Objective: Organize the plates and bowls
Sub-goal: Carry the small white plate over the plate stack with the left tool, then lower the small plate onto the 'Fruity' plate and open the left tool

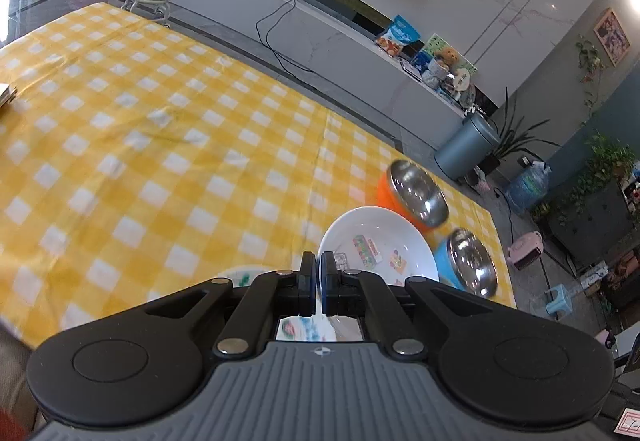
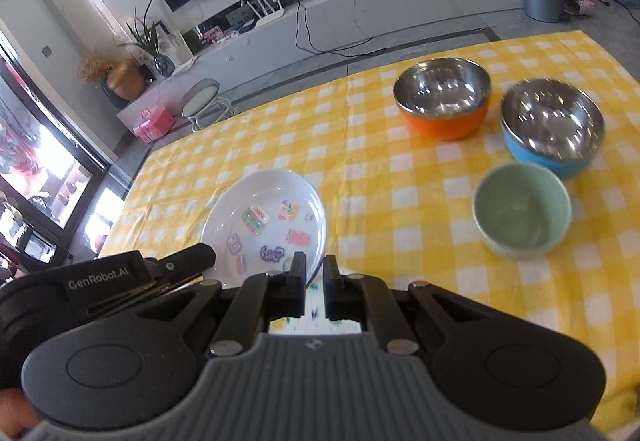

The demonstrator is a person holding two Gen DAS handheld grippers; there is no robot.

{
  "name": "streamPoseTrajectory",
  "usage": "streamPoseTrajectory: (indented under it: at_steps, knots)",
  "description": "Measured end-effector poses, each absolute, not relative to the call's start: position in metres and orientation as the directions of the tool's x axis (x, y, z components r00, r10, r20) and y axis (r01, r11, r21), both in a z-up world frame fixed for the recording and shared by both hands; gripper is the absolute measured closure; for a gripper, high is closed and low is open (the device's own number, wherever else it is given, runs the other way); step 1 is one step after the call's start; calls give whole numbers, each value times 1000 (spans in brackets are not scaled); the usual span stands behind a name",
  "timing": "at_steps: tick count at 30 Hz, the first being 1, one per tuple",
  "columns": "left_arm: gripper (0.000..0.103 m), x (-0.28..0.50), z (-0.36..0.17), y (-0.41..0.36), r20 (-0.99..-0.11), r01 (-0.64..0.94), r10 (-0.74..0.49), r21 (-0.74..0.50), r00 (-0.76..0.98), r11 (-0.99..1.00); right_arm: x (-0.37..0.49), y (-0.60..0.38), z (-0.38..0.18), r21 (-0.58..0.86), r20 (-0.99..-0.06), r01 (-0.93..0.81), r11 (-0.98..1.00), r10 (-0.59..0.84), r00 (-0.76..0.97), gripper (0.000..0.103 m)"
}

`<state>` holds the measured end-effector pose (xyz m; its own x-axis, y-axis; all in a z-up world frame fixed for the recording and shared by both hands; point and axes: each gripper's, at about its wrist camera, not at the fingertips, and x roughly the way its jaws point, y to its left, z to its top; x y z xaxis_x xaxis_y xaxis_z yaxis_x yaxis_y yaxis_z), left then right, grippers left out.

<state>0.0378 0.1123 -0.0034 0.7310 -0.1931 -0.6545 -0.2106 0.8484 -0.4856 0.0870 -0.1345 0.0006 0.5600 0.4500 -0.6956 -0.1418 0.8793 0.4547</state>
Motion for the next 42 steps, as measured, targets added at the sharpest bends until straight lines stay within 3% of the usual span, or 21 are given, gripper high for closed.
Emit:
streamPoseTrajectory:
  at_steps: [13, 20, 42]
  knots:
    - [102, -3, -39, 98, -690, -187, -202, -445, 695, 875, 33, -153, -40, 520, -664, -80, 850, 462, 588, 98]
    - [102, -2, -57, 94, -716, -196, -176, -404, 675, 894, 36, -155, -72, 547, -679, -51, 836, 478, 557, 98]
    - [101, 18, -87, 109, -765, -259, -141, -377, 629, 889, 63, -140, -101, 558, -690, -45, 829, 493, 530, 98]
